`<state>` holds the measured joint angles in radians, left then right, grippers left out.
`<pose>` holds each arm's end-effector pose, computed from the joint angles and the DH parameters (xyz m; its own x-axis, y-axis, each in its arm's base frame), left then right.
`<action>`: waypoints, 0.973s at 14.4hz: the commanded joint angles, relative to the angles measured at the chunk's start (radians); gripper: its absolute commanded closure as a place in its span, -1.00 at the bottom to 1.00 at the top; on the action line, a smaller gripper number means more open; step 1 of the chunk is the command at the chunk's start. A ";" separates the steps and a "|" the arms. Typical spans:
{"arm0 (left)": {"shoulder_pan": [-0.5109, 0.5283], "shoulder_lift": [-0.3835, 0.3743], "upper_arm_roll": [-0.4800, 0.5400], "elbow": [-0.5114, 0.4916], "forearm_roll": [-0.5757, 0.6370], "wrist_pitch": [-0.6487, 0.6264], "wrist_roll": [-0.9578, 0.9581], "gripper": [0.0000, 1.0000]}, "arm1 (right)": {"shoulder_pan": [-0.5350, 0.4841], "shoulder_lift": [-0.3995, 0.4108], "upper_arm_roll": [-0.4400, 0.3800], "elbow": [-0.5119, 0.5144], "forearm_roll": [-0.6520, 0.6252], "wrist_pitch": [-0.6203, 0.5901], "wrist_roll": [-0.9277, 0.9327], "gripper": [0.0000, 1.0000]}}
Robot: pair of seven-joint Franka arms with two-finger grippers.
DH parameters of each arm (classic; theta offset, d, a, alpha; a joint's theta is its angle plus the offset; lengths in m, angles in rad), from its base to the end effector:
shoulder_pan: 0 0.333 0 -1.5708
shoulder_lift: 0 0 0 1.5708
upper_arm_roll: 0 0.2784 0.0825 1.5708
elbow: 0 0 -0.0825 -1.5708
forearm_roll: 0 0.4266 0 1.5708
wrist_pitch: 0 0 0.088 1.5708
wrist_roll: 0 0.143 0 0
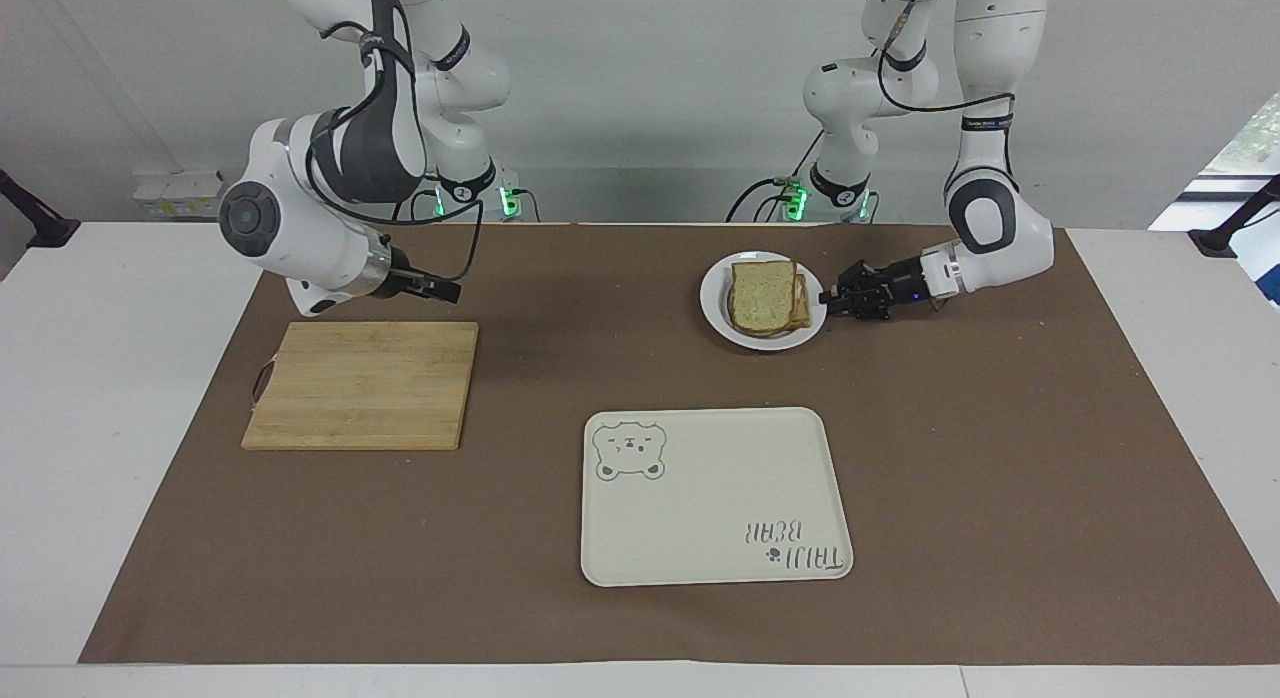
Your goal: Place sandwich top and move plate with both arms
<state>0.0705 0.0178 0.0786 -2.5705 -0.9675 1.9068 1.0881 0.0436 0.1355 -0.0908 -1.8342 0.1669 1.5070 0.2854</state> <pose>0.4076 -0.0268 0.1478 0.9704 -0.2351 0.0556 -0.1774 -0.5373 0.8245 0.5608 -0.0012 0.3427 0.8275 -0.3119 -0.4669 -0.3576 -0.9338 -0.0100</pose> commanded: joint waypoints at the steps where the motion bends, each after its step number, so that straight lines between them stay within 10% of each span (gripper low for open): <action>1: -0.003 -0.012 0.000 -0.039 -0.033 0.003 0.024 0.82 | -0.025 0.006 0.013 0.021 -0.082 0.018 -0.009 -1.00; 14: 0.034 0.048 0.001 0.100 -0.080 -0.196 -0.046 1.00 | -0.011 -0.025 0.014 0.217 -0.148 0.018 -0.009 -1.00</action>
<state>0.0864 0.0204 0.0835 -2.5595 -1.0257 1.7932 1.0778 0.0341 0.1215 -0.0810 -1.6414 0.0427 1.5203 0.2854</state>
